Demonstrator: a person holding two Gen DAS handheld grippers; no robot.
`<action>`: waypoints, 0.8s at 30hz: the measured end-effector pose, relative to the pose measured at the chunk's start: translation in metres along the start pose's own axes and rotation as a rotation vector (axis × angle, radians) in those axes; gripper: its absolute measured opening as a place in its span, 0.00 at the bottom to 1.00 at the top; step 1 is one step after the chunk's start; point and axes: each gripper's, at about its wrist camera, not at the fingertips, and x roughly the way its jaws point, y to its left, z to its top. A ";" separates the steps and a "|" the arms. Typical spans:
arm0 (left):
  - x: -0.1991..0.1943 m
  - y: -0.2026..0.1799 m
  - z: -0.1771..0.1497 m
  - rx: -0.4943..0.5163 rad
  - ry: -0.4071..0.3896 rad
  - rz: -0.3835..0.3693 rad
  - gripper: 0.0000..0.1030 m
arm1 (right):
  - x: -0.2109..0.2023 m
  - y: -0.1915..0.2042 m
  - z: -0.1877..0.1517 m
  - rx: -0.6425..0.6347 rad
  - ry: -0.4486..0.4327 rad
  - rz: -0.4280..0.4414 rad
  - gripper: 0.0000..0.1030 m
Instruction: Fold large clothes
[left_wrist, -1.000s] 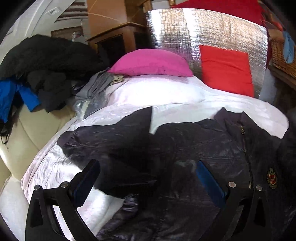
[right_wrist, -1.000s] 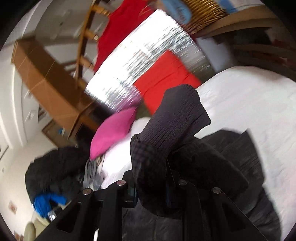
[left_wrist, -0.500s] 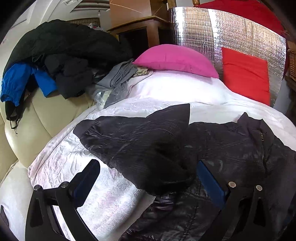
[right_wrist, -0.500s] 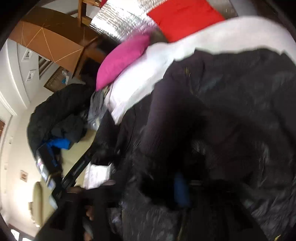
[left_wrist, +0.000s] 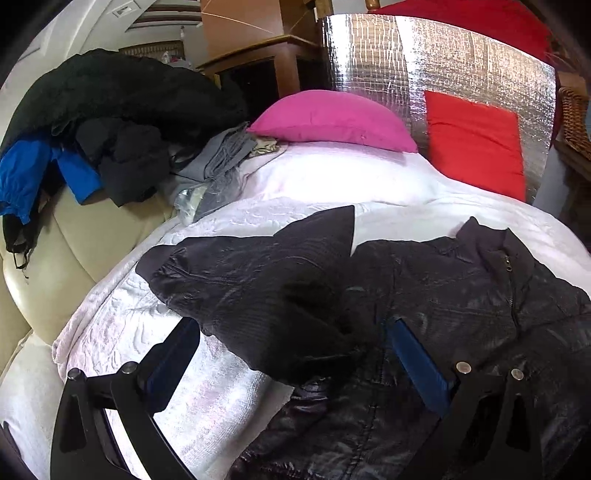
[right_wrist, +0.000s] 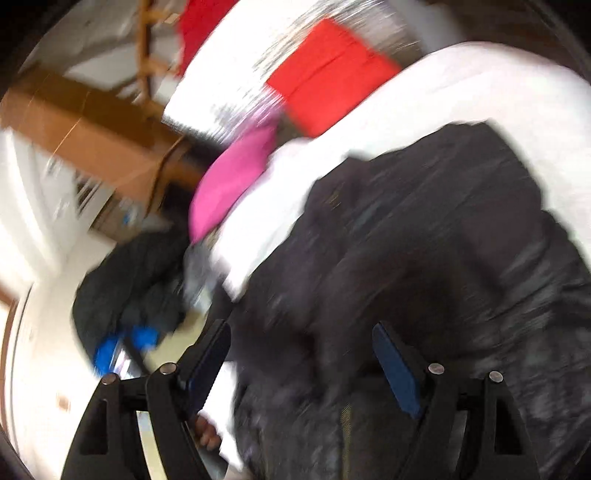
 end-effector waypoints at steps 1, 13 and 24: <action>0.000 -0.002 0.000 0.008 0.000 -0.004 1.00 | 0.001 -0.006 0.004 0.022 -0.017 -0.031 0.79; -0.020 -0.055 -0.011 0.182 -0.027 -0.183 1.00 | 0.045 -0.086 0.024 0.239 0.044 -0.090 0.63; -0.044 -0.017 -0.047 0.113 0.125 -0.278 1.00 | 0.017 -0.104 0.054 0.238 -0.025 -0.087 0.64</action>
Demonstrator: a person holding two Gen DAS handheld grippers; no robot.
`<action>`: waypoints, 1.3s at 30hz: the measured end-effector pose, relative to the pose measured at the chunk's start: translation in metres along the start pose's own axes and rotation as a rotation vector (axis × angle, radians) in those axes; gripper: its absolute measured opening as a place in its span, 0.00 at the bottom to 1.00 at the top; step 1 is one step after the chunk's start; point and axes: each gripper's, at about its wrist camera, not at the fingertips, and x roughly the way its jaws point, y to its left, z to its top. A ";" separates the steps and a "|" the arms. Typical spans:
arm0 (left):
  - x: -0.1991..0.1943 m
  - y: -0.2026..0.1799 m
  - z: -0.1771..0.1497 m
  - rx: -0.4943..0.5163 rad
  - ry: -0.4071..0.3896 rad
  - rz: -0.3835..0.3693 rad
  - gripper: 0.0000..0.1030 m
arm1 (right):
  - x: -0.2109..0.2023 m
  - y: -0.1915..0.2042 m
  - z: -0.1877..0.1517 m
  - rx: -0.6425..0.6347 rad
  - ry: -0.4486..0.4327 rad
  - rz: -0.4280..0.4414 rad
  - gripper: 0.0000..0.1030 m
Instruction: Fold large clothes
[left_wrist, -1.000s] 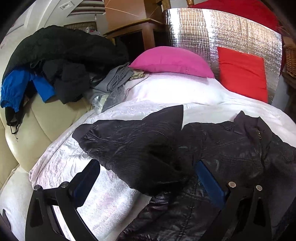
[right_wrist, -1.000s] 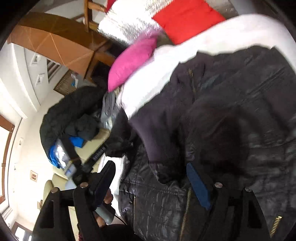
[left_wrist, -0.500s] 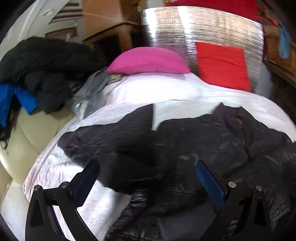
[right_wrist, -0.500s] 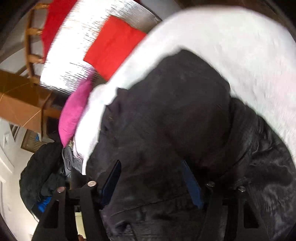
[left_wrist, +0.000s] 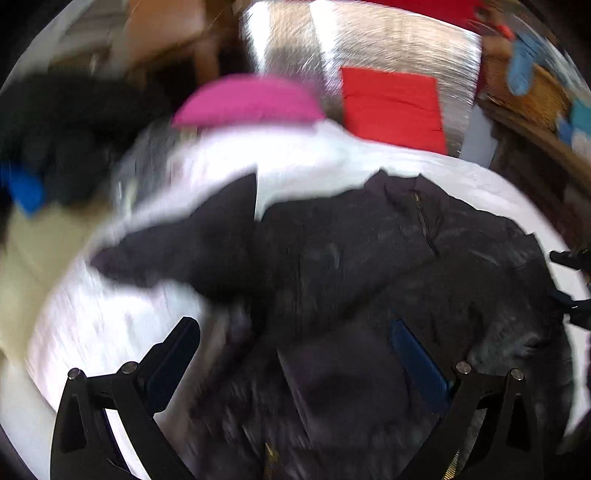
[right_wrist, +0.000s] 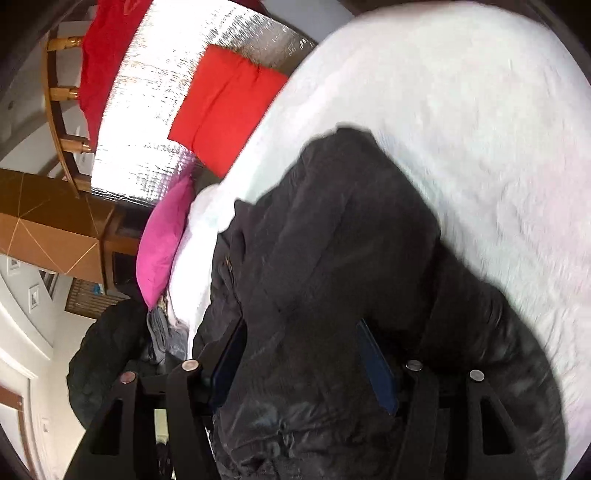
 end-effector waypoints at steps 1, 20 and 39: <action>0.003 0.003 -0.008 -0.030 0.044 -0.021 1.00 | -0.004 0.003 0.002 -0.023 -0.019 -0.020 0.64; 0.063 -0.020 -0.007 -0.076 0.191 -0.089 0.33 | -0.017 0.001 -0.001 -0.077 -0.033 -0.079 0.64; 0.085 -0.019 -0.012 -0.174 0.238 -0.185 0.38 | 0.000 -0.009 0.002 -0.051 0.036 -0.109 0.62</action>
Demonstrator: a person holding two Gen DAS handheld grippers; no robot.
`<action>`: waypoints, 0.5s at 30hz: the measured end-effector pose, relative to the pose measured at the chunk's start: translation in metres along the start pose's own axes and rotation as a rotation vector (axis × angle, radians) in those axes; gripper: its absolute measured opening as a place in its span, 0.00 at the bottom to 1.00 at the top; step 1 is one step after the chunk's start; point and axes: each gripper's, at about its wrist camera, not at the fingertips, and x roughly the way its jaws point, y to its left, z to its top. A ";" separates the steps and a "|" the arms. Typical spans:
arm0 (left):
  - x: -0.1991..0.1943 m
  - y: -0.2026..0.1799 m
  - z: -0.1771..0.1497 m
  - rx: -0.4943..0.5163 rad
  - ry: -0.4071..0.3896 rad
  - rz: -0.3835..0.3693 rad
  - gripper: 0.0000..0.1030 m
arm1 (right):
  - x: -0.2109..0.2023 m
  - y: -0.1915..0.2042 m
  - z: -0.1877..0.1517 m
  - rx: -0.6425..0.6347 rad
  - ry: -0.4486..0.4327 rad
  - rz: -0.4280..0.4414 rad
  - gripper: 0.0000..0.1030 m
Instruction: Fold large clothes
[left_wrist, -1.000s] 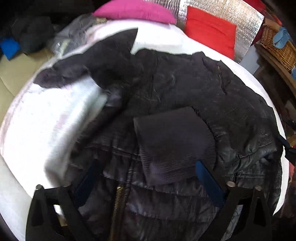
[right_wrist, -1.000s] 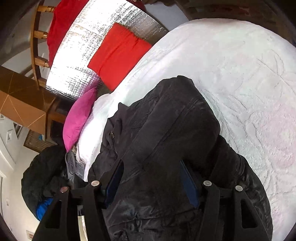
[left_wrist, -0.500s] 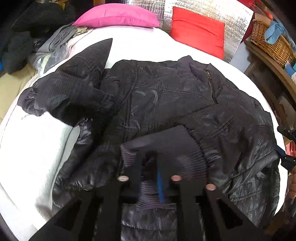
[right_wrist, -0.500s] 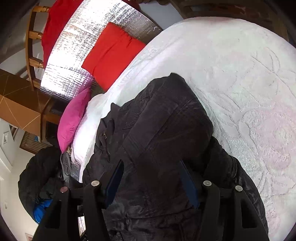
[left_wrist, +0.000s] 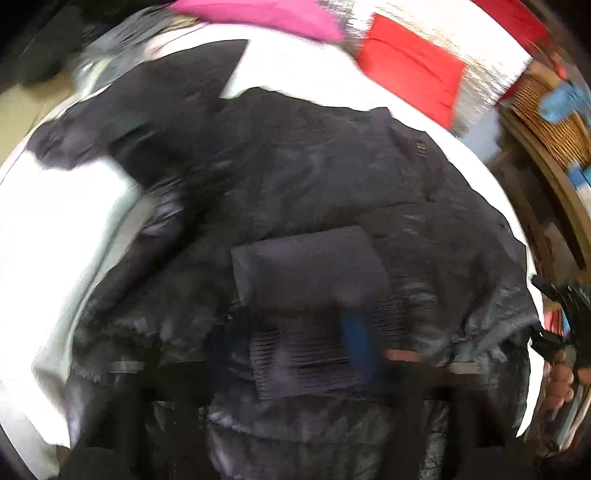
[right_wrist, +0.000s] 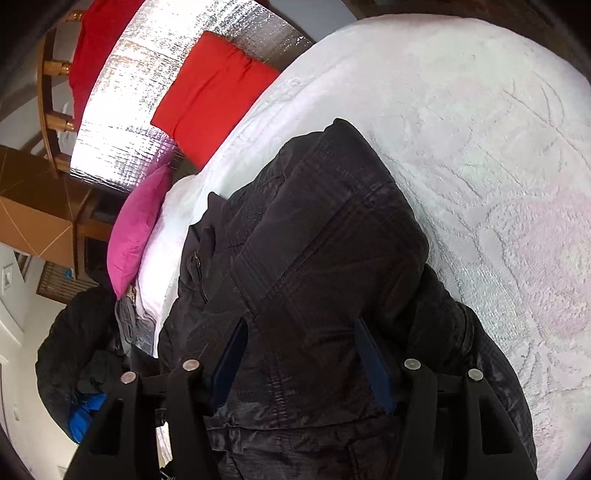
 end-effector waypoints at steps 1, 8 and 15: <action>-0.002 -0.004 0.002 0.007 -0.007 0.013 0.28 | -0.001 0.000 -0.001 0.002 0.000 0.001 0.62; -0.014 -0.028 0.057 0.183 -0.089 0.240 0.09 | -0.004 -0.002 -0.001 0.020 -0.007 0.023 0.62; -0.013 -0.048 0.107 0.364 -0.169 0.507 0.09 | -0.045 -0.002 0.016 0.036 -0.175 0.182 0.63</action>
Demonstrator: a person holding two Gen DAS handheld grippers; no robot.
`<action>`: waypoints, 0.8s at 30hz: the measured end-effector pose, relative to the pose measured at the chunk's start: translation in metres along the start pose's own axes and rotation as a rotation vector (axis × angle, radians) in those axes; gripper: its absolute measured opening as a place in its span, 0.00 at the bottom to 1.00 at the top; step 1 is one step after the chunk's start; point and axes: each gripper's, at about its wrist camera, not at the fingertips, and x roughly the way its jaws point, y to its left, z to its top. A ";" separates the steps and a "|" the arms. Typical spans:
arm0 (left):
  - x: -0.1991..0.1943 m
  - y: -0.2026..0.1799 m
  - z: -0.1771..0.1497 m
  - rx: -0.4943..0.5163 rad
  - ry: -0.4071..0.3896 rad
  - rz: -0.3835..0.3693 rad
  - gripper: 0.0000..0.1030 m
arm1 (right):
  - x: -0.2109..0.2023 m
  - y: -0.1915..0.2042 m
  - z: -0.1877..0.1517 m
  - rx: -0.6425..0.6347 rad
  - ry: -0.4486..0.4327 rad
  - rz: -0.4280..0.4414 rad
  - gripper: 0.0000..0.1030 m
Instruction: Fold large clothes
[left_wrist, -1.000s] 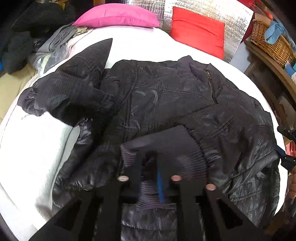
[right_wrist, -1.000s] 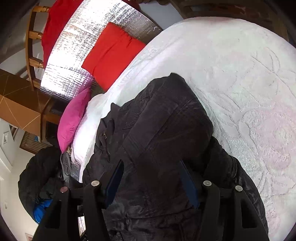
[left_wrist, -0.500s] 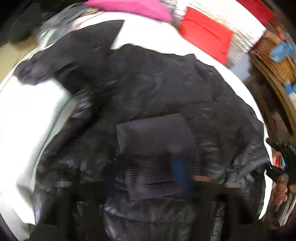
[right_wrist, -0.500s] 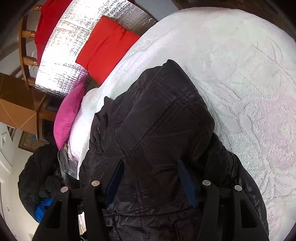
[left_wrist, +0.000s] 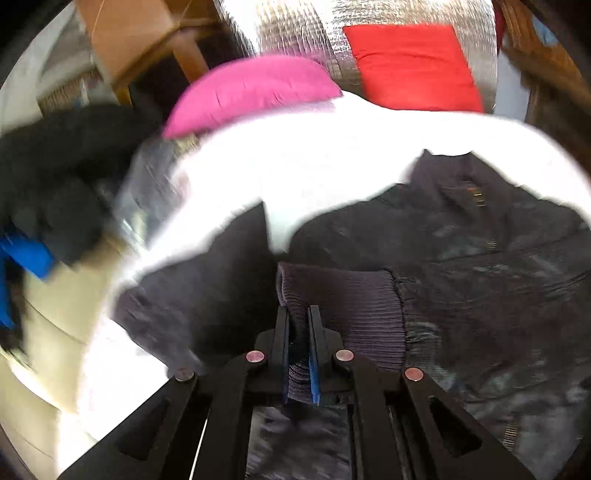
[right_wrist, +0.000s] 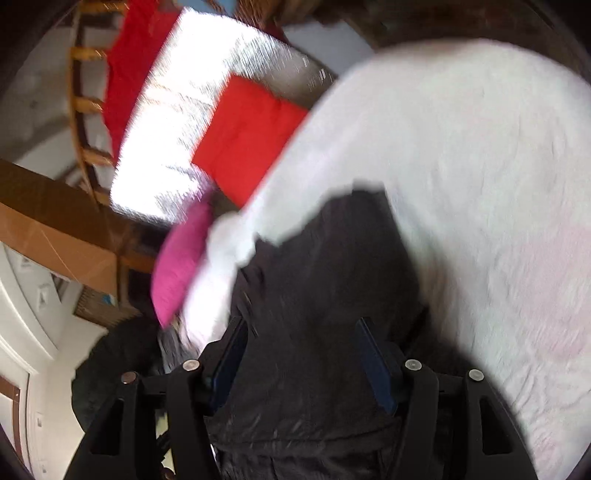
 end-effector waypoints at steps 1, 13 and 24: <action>0.001 -0.003 0.001 0.015 -0.001 0.027 0.09 | -0.004 -0.001 0.003 0.006 -0.017 0.003 0.63; 0.034 -0.013 -0.029 0.027 0.105 0.092 0.09 | 0.056 -0.011 -0.004 -0.070 0.144 -0.276 0.70; 0.025 0.004 -0.036 -0.024 0.094 -0.042 0.27 | 0.077 0.015 -0.021 -0.189 0.136 -0.440 0.61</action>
